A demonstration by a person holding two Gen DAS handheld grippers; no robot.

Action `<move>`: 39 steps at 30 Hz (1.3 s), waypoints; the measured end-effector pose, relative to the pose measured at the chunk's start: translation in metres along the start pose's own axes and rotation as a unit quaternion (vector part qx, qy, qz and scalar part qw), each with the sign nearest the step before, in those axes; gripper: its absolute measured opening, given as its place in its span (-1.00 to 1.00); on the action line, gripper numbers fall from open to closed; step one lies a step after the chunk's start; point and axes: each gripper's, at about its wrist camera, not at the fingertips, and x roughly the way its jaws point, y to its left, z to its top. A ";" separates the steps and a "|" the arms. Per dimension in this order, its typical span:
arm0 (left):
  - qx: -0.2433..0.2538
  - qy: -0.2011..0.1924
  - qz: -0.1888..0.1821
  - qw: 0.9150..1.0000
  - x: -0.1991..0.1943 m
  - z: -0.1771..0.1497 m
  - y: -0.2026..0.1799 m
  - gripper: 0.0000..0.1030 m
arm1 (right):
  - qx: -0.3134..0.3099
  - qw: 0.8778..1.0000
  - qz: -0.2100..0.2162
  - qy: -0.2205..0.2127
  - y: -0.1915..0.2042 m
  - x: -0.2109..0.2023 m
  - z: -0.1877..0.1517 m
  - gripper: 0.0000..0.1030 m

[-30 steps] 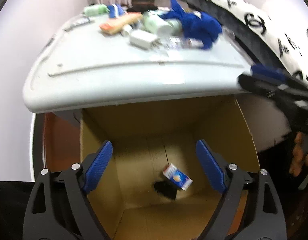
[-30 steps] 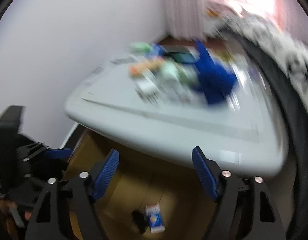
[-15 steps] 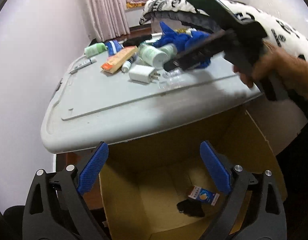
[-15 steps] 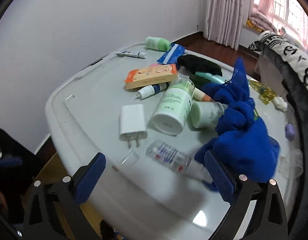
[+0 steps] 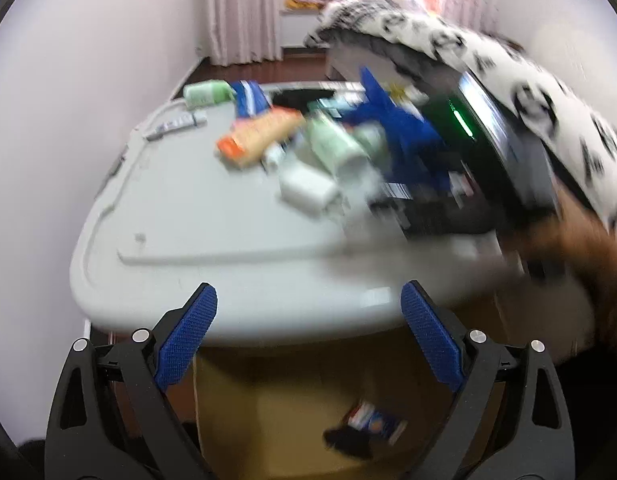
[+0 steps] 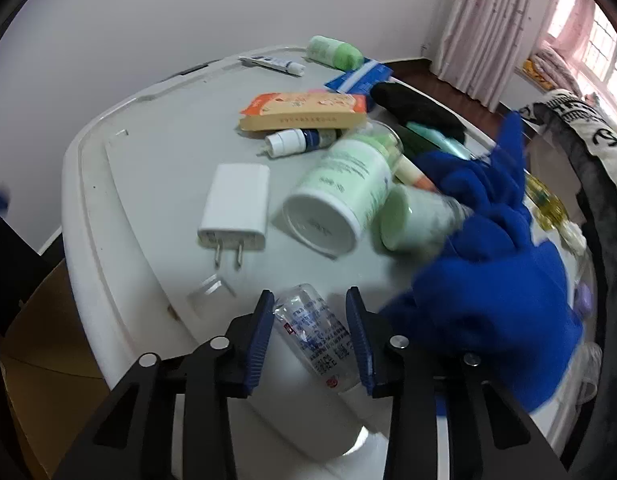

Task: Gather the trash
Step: 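Grasp the small clear jar with the right tool while the left tool grasps the white charger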

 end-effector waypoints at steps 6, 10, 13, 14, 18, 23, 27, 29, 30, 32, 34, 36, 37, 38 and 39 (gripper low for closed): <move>-0.046 0.012 0.013 0.999 0.034 0.035 0.007 0.77 | 0.048 0.999 -0.002 -0.026 -0.006 -0.036 -0.002 -0.46; -0.075 0.035 -0.004 0.997 0.057 0.044 0.003 0.76 | 0.077 0.996 0.009 -0.046 -0.016 -0.053 -0.003 -0.47; -0.078 0.043 -0.003 0.996 0.072 0.050 -0.007 0.76 | 0.096 0.993 0.014 -0.061 -0.024 -0.065 -0.003 -0.48; -0.076 0.045 0.004 0.996 0.079 0.053 -0.012 0.76 | 0.103 0.992 0.015 -0.067 -0.027 -0.069 -0.003 -0.48; -0.079 0.045 0.042 0.995 0.104 0.064 -0.019 0.76 | 0.110 0.991 0.011 -0.080 -0.034 -0.075 0.000 -0.50; -0.083 0.065 0.082 0.991 0.132 0.065 -0.020 0.54 | 0.109 0.991 0.005 -0.079 -0.036 -0.073 -0.001 -0.50; -0.087 0.052 0.074 0.992 0.132 0.059 -0.011 -0.02 | 0.105 0.991 0.004 -0.081 -0.036 -0.073 0.000 -0.51; -0.089 0.044 0.060 0.993 0.128 0.057 -0.004 -0.05 | 0.104 0.991 0.002 -0.083 -0.036 -0.074 0.001 -0.52; -0.089 0.042 0.059 0.993 0.126 0.056 -0.002 -0.07 | 0.104 0.991 0.001 -0.085 -0.036 -0.074 0.001 -0.52; -0.096 0.037 0.052 0.993 0.121 0.052 0.006 -0.09 | 0.104 0.991 -0.003 -0.089 -0.037 -0.076 0.002 -0.53; -0.095 0.034 0.055 0.993 0.118 0.050 0.012 -0.10 | 0.106 0.990 -0.005 -0.092 -0.038 -0.078 0.002 -0.53; -0.091 0.030 0.060 0.994 0.110 0.047 0.018 -0.10 | 0.107 0.990 -0.007 -0.094 -0.039 -0.079 0.002 -0.54; -0.091 0.028 0.061 0.994 0.106 0.046 0.019 -0.11 | 0.108 0.990 -0.008 -0.095 -0.039 -0.080 0.003 -0.54; -0.089 0.024 0.061 0.994 0.101 0.045 0.020 -0.11 | 0.108 0.990 -0.009 -0.095 -0.039 -0.081 0.003 -0.54; -0.084 0.019 0.065 0.994 0.094 0.045 0.021 -0.11 | 0.108 0.990 -0.010 -0.095 -0.039 -0.081 0.003 -0.54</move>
